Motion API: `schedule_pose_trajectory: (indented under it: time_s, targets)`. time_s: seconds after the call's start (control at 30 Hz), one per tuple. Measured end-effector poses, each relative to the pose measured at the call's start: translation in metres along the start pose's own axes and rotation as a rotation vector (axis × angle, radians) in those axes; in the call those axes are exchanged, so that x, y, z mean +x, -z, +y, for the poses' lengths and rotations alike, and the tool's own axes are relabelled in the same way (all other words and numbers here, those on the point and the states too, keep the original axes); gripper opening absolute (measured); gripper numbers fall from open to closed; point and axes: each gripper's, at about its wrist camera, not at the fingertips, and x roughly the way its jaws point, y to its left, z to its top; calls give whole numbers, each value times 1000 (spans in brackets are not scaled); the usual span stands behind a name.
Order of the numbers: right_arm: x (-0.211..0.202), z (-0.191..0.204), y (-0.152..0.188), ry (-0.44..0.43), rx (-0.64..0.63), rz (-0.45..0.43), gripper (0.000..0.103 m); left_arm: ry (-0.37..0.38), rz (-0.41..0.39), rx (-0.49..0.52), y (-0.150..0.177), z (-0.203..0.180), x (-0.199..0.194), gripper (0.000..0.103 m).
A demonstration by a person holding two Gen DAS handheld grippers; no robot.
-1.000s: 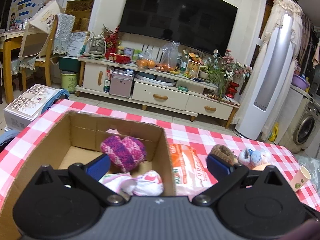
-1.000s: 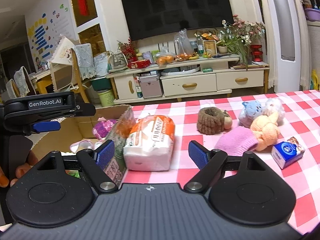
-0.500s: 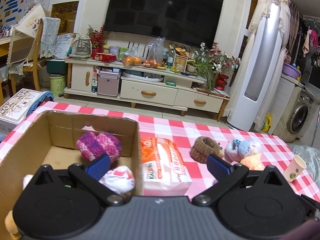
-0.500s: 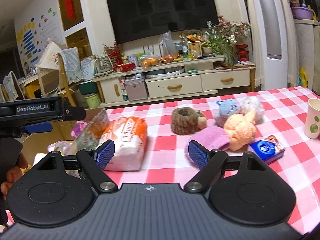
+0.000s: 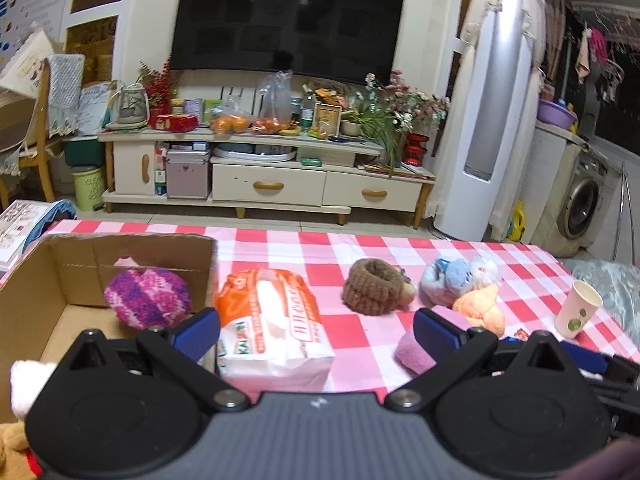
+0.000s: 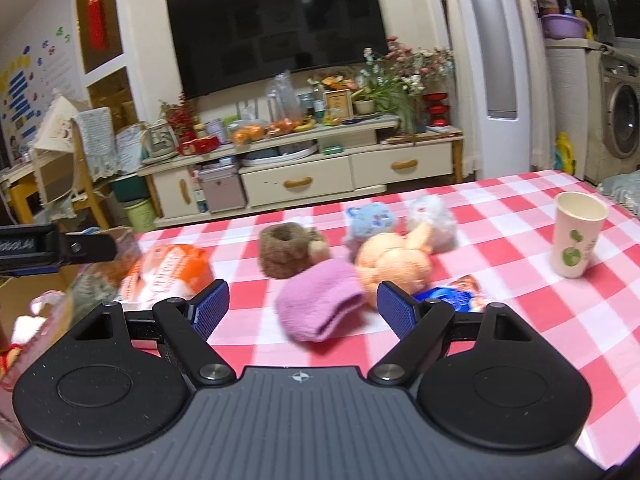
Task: Organize soft objects
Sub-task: 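Reach the left tool to the light pink knit hat while the right tool reaches the blue tissue pack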
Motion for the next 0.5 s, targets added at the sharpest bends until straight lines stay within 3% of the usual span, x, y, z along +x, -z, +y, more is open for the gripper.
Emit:
schedule_pose_trajectory:
  time_s: [0.5]
  targets:
    - [13, -56, 6, 150, 56, 8, 101, 37, 28, 101, 12, -41, 16, 102]
